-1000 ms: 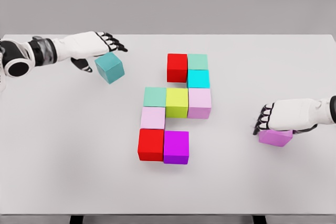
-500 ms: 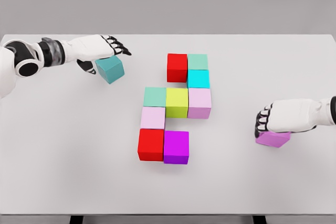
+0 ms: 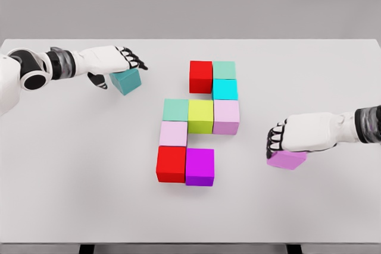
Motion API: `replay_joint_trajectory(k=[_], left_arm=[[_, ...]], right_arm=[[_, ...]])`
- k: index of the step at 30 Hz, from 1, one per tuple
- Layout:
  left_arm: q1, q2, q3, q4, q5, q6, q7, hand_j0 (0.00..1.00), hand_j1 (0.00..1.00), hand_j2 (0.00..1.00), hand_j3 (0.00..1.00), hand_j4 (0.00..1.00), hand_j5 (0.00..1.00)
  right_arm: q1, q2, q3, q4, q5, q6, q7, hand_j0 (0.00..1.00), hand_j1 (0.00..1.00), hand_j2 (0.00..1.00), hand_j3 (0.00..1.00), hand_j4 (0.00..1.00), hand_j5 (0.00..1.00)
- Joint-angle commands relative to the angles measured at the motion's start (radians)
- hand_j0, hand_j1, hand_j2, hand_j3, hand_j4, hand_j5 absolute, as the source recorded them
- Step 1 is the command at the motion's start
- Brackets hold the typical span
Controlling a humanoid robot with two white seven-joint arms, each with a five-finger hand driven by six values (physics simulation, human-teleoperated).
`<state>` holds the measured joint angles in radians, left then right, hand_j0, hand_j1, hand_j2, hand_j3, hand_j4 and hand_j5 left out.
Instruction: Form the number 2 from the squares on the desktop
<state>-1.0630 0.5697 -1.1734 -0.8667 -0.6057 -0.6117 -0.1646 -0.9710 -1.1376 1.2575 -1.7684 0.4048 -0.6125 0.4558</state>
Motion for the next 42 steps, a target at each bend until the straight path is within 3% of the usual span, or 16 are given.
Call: replay_joint_trajectory(k=[1, 8, 13, 23, 27, 37, 39, 42], left_arm=[[0.000, -0.002, 0.001, 0.003, -0.006, 0.001, -0.003, 0.96, 0.96, 0.96, 0.96, 0.96, 0.96], [-0.002, -0.042, 0.003, 0.025, -0.017, 0.001, -0.036, 0.85, 0.85, 0.85, 0.85, 0.85, 0.85], [-0.003, -0.047, 0.003, 0.032, -0.019, 0.001, -0.038, 0.73, 0.73, 0.73, 0.73, 0.73, 0.73], [-0.005, -0.047, 0.008, 0.032, -0.016, 0.001, -0.038, 0.73, 0.73, 0.73, 0.73, 0.73, 0.73], [-0.020, -0.045, 0.011, 0.031, -0.016, 0.001, -0.038, 0.73, 0.73, 0.73, 0.73, 0.73, 0.73], [-0.040, -0.077, 0.012, 0.052, -0.017, 0.001, -0.038, 0.73, 0.73, 0.73, 0.73, 0.73, 0.73], [-0.040, -0.080, 0.011, 0.054, -0.017, 0.001, -0.036, 0.73, 0.73, 0.73, 0.73, 0.73, 0.73], [-0.041, -0.088, 0.012, 0.064, -0.019, 0.001, -0.038, 0.73, 0.73, 0.73, 0.73, 0.73, 0.73]], right_arm=[[0.000, 0.027, 0.000, 0.000, -0.014, 0.002, -0.002, 0.64, 0.64, 0.64, 0.64, 0.64, 0.64], [0.003, 0.101, 0.010, 0.000, -0.021, 0.002, -0.002, 0.63, 0.63, 0.63, 0.63, 0.63, 0.63], [0.006, 0.142, 0.010, 0.000, -0.027, 0.002, 0.003, 0.63, 0.63, 0.63, 0.63, 0.63, 0.63], [0.012, 0.162, 0.010, 0.000, -0.026, 0.002, 0.004, 0.64, 0.64, 0.64, 0.64, 0.64, 0.64], [0.012, 0.162, 0.013, 0.000, -0.026, 0.002, 0.006, 0.80, 0.80, 0.80, 0.80, 0.80, 0.80], [0.014, 0.156, 0.013, 0.000, -0.026, 0.002, 0.006, 0.86, 0.86, 0.86, 0.86, 0.86, 0.86], [0.014, 0.150, 0.010, 0.000, -0.026, 0.002, 0.006, 0.95, 0.95, 0.95, 0.95, 0.95, 0.95], [0.014, 0.148, 0.006, 0.000, -0.026, 0.002, 0.004, 0.97, 0.97, 0.97, 0.97, 0.97, 0.97]])
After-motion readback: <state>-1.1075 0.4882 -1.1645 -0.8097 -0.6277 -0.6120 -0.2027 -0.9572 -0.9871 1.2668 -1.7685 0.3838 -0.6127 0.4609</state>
